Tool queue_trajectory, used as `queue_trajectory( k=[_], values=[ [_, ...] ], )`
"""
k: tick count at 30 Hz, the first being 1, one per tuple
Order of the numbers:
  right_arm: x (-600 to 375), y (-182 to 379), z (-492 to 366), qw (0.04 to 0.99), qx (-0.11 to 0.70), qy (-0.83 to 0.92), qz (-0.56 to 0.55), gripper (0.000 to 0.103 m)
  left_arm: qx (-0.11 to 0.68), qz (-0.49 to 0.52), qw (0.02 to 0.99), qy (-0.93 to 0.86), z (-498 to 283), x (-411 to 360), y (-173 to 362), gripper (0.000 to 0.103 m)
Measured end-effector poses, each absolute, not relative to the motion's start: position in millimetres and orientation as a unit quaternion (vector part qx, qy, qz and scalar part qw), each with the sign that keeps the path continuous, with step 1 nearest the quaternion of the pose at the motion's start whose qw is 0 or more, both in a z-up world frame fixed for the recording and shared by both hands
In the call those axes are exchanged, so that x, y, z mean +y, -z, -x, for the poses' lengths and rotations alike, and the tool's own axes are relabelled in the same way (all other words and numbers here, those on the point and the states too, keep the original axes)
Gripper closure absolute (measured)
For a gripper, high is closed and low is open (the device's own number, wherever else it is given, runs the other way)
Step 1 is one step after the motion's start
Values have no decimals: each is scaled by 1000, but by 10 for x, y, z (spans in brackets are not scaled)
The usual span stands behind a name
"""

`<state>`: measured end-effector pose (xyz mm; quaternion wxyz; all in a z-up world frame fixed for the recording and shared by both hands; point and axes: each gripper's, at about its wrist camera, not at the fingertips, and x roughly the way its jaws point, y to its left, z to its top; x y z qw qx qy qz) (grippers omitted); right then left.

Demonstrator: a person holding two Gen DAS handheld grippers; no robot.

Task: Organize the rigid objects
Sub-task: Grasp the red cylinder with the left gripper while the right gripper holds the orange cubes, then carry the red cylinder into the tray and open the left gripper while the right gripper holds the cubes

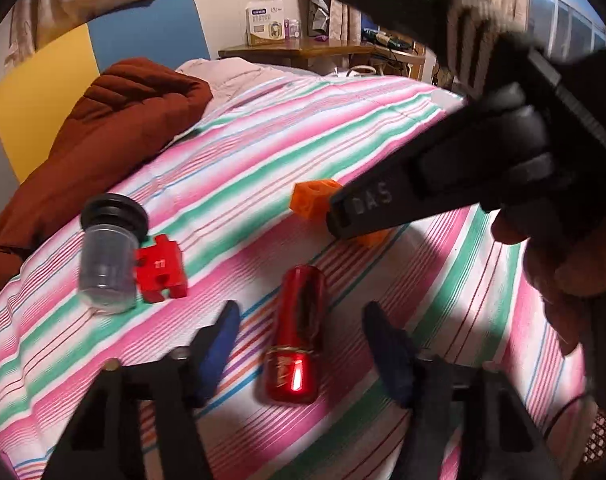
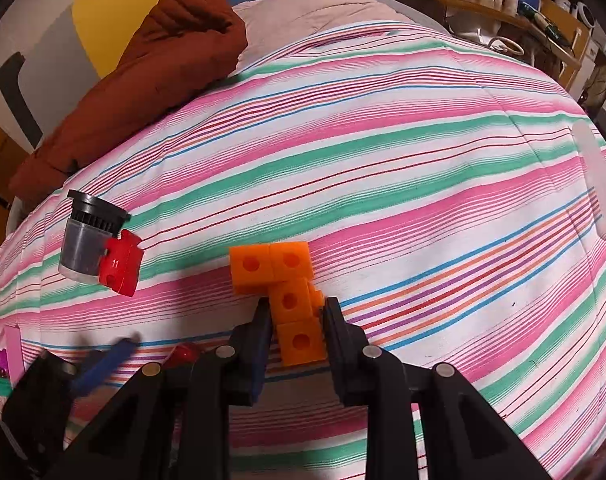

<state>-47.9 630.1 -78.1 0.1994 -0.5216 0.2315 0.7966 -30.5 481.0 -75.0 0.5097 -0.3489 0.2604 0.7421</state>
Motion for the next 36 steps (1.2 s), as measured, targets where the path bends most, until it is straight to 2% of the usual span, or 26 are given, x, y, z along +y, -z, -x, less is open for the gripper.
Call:
queue_trajectory(
  k=[1, 4, 9, 23, 36],
  values=[
    [6304, 777, 472, 200, 229, -796, 523, 78, 266, 350, 506, -742, 286, 4814, 772, 59],
    [6325, 799, 486, 199, 229, -795, 525, 78, 262, 346, 509, -743, 295, 4796, 786, 68],
    [6322, 810, 499, 199, 227, -796, 525, 78, 239, 356, 508, -747, 370, 4715, 796, 77],
    [6097, 727, 524, 156, 206, -819, 512, 78, 203, 362, 461, -784, 365, 4247, 810, 77],
    [5715, 656, 526, 122, 138, -834, 520, 78, 140, 353, 407, -831, 241, 3528, 741, 77]
  ],
)
